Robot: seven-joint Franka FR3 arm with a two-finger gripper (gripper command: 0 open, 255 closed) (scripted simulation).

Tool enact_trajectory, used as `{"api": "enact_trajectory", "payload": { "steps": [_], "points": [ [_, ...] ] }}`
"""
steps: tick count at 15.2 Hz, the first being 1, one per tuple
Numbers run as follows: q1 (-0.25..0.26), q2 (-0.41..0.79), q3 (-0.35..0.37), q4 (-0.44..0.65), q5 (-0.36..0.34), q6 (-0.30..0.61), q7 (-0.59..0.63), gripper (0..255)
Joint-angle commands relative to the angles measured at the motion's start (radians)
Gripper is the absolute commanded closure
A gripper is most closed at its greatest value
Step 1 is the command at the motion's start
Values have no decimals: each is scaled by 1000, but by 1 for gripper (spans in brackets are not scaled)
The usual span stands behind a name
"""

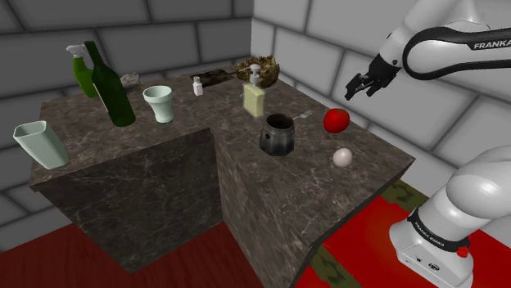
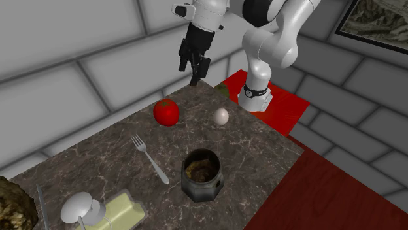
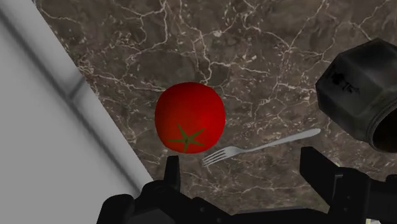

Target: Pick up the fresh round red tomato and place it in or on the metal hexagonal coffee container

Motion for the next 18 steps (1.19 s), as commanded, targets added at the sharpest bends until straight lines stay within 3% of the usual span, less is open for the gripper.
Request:
{"api": "enact_trajectory", "payload": {
  "steps": [1, 6, 13, 18],
  "points": [
    [-31, 33, -3, -49, -5, 118, 40, 0],
    [-116, 186, 7, -129, -21, 419, 145, 0],
    [-140, 328, 20, -122, -39, 555, 159, 0],
    [-143, 340, 21, -121, -41, 566, 160, 0]
  ]
}}
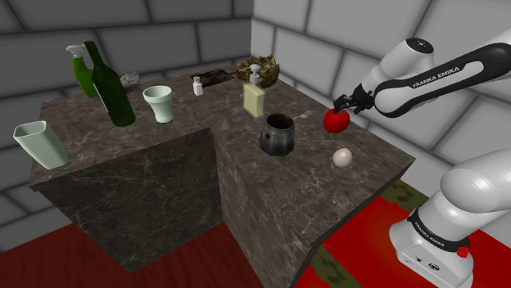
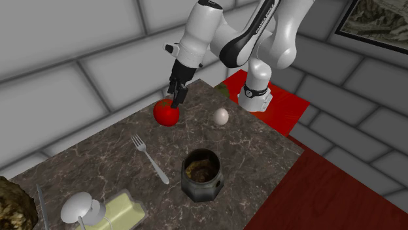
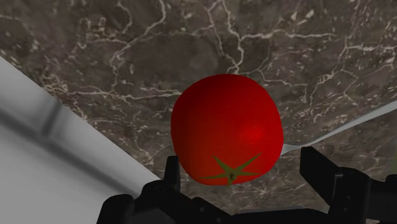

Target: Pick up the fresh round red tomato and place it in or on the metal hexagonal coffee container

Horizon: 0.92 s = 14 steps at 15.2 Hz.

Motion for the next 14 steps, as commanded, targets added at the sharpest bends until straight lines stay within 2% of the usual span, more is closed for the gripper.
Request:
{"api": "enact_trajectory", "payload": {
  "steps": [1, 3, 4, 14],
  "points": [
    [0, 1, 0, 0, 0, 1, 0, 0],
    [0, 1, 0, 0, 0, 1, 0, 0],
    [0, 1, 0, 0, 0, 1, 0, 255],
    [4, -12, -3, 6, 3, -18, -3, 255]
  ]
}}
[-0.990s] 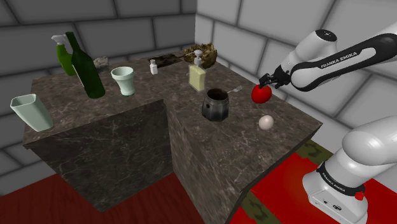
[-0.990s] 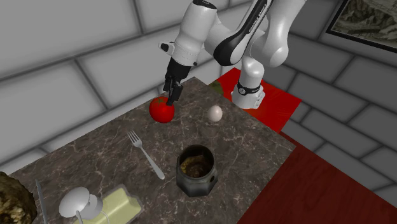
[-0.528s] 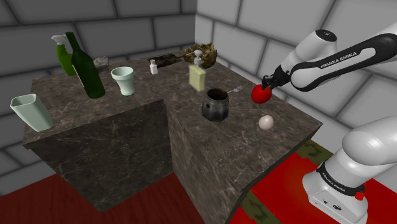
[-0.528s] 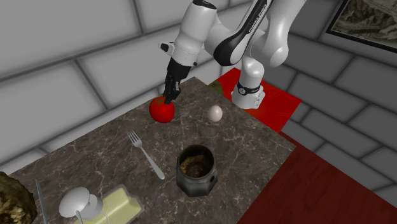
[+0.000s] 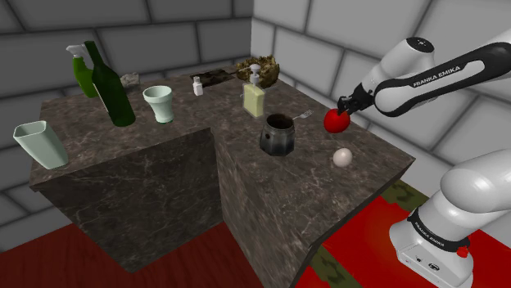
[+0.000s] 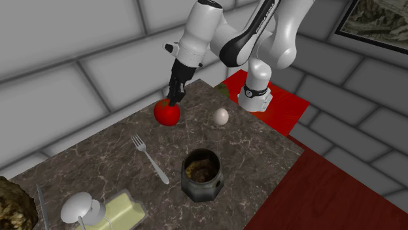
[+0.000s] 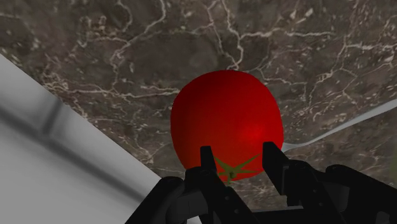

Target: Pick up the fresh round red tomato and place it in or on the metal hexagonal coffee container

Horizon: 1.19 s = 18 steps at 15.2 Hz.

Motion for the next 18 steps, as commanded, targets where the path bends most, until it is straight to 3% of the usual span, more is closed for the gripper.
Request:
{"api": "enact_trajectory", "payload": {
  "steps": [1, 18],
  "points": [
    [6, -21, -4, 8, 5, -30, -4, 255],
    [39, -178, -24, 147, 37, -326, -38, 255]
  ]
}}
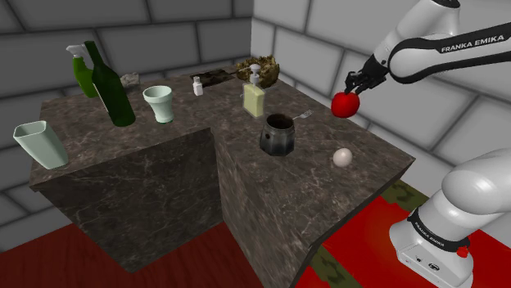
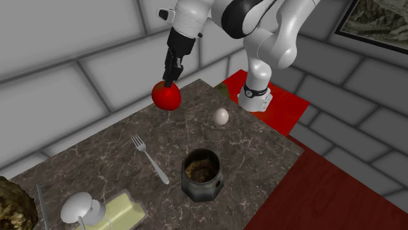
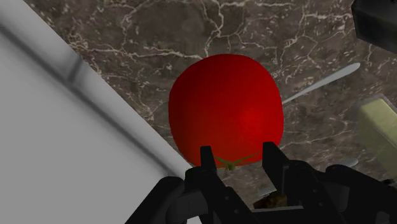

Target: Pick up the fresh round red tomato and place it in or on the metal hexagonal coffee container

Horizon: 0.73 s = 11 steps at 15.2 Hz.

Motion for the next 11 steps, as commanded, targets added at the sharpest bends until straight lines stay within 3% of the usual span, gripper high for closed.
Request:
{"api": "enact_trajectory", "payload": {
  "steps": [1, 11],
  "points": [
    [2, -11, -2, 19, 2, -30, -4, 255],
    [9, -49, -4, 131, 12, -180, -15, 255]
  ]
}}
